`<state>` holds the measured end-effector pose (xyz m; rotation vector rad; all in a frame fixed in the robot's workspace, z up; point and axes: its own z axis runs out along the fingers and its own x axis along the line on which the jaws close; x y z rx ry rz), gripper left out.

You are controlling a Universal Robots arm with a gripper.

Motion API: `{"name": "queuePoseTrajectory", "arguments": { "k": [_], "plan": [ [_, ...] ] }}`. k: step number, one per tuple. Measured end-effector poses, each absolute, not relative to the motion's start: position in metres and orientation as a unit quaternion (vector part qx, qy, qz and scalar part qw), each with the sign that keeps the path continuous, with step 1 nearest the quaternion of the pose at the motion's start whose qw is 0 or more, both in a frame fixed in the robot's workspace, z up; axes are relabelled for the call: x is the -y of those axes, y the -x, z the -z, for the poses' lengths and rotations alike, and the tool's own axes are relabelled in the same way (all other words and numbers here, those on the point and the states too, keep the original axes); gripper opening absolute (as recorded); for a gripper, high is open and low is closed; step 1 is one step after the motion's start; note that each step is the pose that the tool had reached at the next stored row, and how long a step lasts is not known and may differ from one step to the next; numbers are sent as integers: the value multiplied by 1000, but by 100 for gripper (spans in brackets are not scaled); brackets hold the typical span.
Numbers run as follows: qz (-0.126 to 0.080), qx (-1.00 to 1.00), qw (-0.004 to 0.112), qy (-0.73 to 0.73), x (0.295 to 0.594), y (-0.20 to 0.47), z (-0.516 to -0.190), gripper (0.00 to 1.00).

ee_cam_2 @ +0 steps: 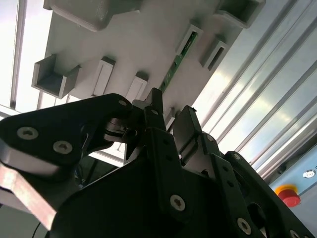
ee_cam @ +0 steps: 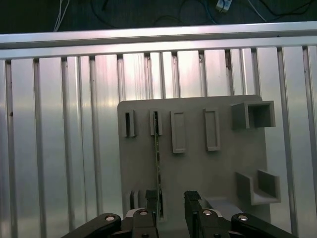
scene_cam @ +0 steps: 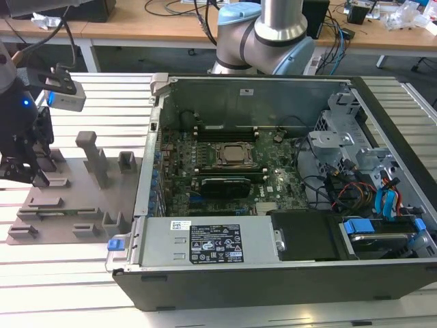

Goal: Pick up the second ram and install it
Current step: 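Pick up the second ram and move it above second insertion slot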

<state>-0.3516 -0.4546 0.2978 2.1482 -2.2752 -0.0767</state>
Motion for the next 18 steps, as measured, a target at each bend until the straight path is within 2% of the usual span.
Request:
{"name": "queuePoseTrajectory", "arguments": {
  "k": [18],
  "plan": [
    [25,727,6,-686,455,352,-275,36]
  ]
}}
